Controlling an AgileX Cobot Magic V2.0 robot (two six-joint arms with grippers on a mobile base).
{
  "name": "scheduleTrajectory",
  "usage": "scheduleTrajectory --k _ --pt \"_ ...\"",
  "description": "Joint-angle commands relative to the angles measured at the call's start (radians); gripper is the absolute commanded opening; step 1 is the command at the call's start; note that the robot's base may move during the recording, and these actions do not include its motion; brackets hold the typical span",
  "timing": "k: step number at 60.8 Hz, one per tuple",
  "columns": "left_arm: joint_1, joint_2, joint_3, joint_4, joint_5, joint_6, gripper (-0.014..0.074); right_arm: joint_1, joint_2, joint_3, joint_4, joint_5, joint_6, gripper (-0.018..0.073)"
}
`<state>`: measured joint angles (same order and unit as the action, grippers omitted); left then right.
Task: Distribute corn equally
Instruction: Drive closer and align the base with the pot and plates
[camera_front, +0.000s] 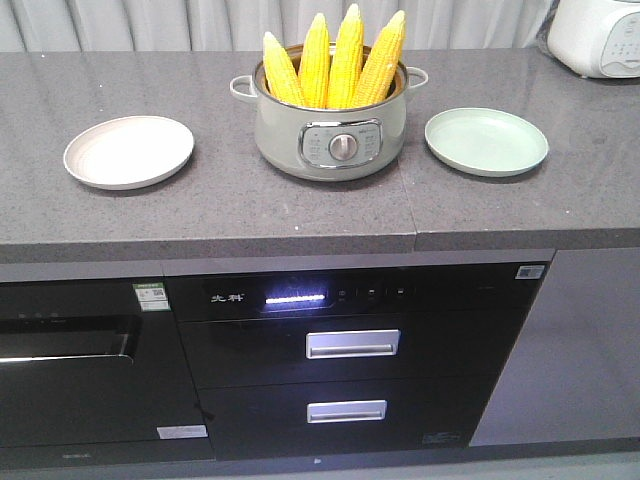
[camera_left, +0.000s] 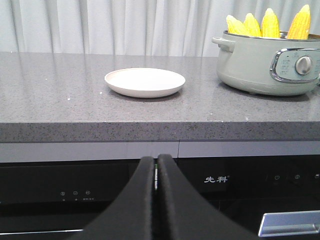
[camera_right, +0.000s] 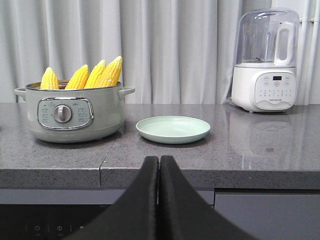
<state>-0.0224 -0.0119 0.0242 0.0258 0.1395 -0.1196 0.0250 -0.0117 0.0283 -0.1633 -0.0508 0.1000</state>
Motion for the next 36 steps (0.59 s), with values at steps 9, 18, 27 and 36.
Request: scheduleTrajectory --k 9,18,27,36 --pt "0.001 -0.014 -0.023 -0.008 -0.07 -0.004 -0.0006 -0.003 -0.008 0.018 -0.011 -0.073 -0.002 -0.0005" --pt "0.001 -0.014 -0.023 -0.008 -0.07 -0.004 -0.0006 -0.003 -0.008 0.018 -0.011 -0.073 -0.002 -0.0005" --pt "0.001 -0.014 -0.023 -0.008 -0.07 -0.004 -0.0006 -0.003 -0.008 0.018 -0.011 -0.073 -0.002 -0.0005" --pt "0.001 -0.014 -0.023 -0.008 -0.07 -0.004 -0.0006 -0.003 -0.008 0.018 -0.011 -0.073 -0.002 -0.0005"
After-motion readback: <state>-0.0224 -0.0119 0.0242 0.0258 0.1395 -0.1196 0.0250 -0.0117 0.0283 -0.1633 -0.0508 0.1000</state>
